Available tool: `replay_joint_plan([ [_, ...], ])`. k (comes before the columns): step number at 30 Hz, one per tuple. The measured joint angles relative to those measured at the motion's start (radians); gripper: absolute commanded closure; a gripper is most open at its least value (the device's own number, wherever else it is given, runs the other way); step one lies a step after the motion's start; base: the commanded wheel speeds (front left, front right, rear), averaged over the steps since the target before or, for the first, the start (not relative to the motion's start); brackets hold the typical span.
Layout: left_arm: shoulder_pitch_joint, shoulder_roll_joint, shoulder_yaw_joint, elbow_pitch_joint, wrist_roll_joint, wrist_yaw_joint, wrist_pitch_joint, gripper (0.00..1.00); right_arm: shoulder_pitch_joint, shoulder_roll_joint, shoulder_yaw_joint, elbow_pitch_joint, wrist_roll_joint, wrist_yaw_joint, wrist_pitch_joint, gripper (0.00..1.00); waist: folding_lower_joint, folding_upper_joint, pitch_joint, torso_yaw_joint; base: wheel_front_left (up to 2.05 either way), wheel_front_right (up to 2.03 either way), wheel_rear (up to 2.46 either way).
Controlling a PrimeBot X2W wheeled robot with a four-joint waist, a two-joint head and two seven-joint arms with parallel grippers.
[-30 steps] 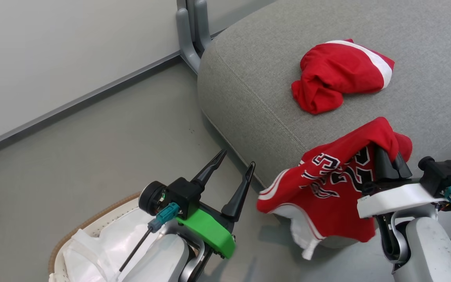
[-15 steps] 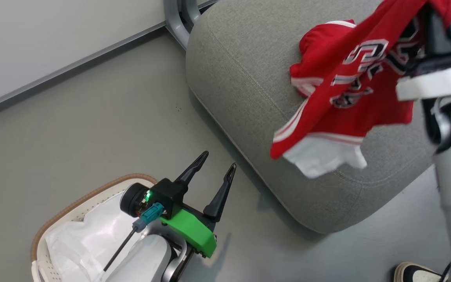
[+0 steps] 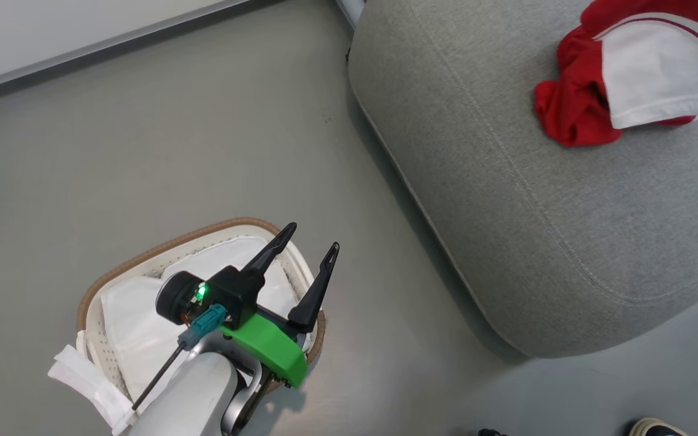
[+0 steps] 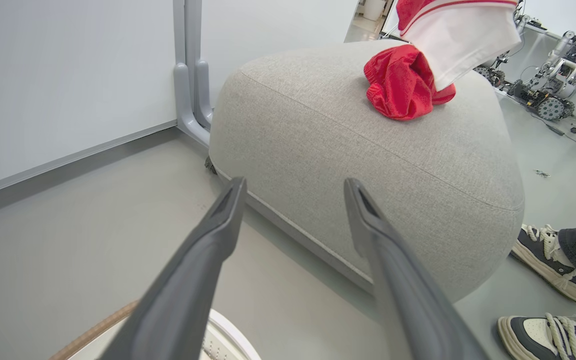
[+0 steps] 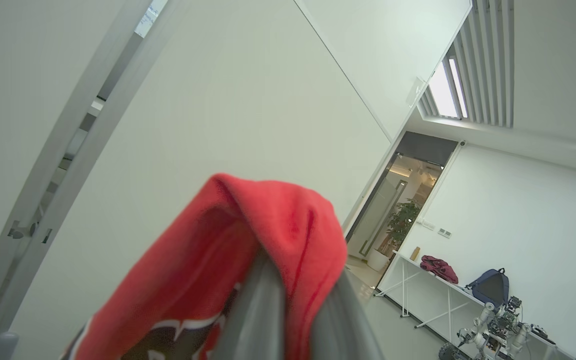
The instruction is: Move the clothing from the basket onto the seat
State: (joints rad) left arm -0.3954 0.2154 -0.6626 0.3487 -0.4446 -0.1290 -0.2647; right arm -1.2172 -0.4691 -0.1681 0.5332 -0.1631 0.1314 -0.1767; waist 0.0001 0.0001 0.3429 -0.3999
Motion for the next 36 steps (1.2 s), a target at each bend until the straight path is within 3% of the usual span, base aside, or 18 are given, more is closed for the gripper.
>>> replay_joint_plan([
  [6,-0.005,0.021,0.0,0.0,-0.004,0.0,0.0,0.0,0.046,0.009,-0.119,0.112,-0.084,0.0,0.0,1.0,0.0,-0.0001,0.055,0.06,0.0,0.0,0.0],
  [16,-0.021,0.052,0.019,0.002,-0.012,0.0,0.0,0.0,0.256,0.137,-0.341,0.23,-0.186,0.0,-0.046,1.0,0.0001,0.0,0.135,0.124,0.0,0.0,0.0],
  [18,-0.021,0.052,0.024,0.008,-0.012,0.0,0.0,0.0,0.304,0.162,-0.398,0.241,-0.196,0.0,-0.058,0.51,0.0001,0.0,0.141,0.132,0.0,0.0,0.0],
  [19,-0.021,0.051,0.031,0.015,-0.012,0.0,0.0,0.0,0.329,0.177,-0.418,0.249,-0.201,0.0,-0.063,0.0,0.0001,0.0,0.142,0.135,0.0,0.0,0.0],
  [26,-0.016,0.043,0.086,0.036,-0.011,0.0,0.0,0.0,0.449,0.257,-0.474,0.228,-0.224,0.0,-0.085,0.0,0.0,0.0,0.124,0.127,0.0,0.0,0.0],
  [36,0.032,0.012,0.144,0.067,0.0,0.0,0.0,0.0,0.688,0.355,-0.439,0.028,-0.081,0.0,-0.085,0.0,0.0,0.0,0.06,0.123,0.0,0.0,0.0],
])
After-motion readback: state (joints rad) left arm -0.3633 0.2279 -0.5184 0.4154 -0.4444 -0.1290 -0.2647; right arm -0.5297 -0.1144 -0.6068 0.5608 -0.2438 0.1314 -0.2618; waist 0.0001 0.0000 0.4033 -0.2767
